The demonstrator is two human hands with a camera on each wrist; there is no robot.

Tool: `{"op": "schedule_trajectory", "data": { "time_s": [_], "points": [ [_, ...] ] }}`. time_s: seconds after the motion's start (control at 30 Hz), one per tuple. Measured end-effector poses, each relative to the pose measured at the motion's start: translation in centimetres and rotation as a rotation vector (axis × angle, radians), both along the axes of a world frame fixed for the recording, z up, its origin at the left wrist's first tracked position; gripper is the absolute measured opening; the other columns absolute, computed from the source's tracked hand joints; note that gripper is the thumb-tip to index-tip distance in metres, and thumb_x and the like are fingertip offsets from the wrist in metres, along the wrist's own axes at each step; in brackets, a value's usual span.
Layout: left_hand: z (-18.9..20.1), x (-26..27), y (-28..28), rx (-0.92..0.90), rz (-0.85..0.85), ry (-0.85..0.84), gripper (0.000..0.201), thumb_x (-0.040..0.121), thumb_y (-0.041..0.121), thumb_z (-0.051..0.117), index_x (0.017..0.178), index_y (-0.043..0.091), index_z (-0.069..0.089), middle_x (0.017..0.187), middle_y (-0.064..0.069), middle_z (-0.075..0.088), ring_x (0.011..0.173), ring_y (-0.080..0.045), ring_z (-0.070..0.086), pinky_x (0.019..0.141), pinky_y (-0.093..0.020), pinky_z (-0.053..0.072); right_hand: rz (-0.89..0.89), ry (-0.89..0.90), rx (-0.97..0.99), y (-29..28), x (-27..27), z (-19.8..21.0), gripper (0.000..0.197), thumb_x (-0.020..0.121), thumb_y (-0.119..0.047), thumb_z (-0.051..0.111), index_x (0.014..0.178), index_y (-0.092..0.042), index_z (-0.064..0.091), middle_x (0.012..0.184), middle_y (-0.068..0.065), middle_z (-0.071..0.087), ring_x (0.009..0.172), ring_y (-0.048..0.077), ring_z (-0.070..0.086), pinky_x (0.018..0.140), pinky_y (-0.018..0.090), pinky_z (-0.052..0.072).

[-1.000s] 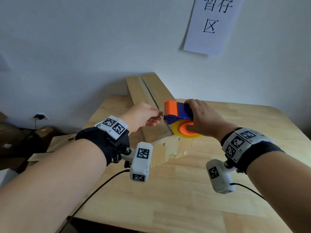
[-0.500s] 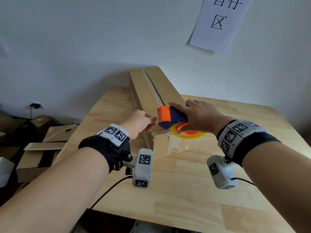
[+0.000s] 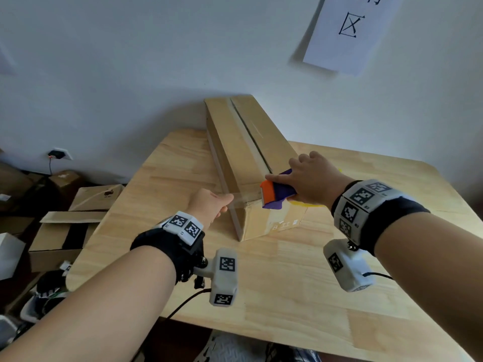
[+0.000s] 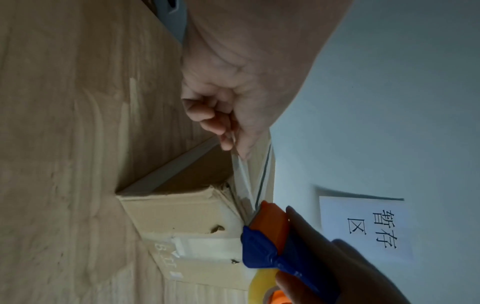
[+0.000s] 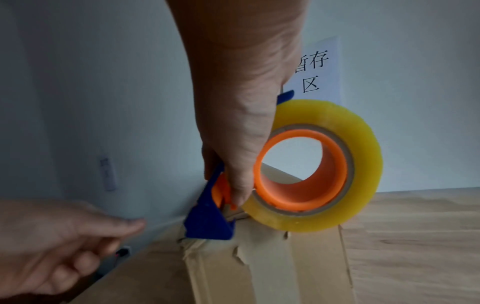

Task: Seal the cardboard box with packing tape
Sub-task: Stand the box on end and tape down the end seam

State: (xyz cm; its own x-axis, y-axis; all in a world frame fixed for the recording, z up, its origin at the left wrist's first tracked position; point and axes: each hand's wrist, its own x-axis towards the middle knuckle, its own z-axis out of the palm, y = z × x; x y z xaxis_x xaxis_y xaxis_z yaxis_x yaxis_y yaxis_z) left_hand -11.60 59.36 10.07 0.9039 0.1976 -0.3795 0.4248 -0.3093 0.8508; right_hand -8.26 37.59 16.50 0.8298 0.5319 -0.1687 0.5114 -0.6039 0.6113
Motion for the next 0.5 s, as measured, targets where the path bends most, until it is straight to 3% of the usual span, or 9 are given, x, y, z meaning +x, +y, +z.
{"op": "schedule_trajectory", "data": {
  "time_s": [0.1, 0.5],
  "points": [
    [-0.4, -0.3, -0.8, 0.0, 0.029, -0.004, 0.026, 0.085, 0.021, 0.062, 0.063, 0.01, 0.054, 0.064, -0.003, 0.056, 0.053, -0.014, 0.044, 0.049, -0.022, 0.033, 0.0, -0.007, -0.037, 1.0, 0.1, 0.1, 0.062, 0.093, -0.055, 0.045, 0.147, -0.042, 0.017, 0.126, 0.008, 0.05, 0.113, 0.028, 0.05, 0.093, 0.038, 0.036],
    [-1.7, 0.5, -1.5, 0.029, 0.109, 0.022, 0.03, 0.085, 0.017, 0.059, 0.056, 0.009, 0.054, 0.059, -0.003, 0.056, 0.053, -0.017, 0.046, 0.053, -0.023, 0.035, -0.019, 0.001, -0.091, 2.0, 1.0, 0.1, 0.065, 0.09, -0.052, 0.053, 0.146, -0.042, 0.021, 0.126, 0.008, 0.051, 0.115, 0.028, 0.049, 0.095, 0.04, 0.035]
  ]
}}
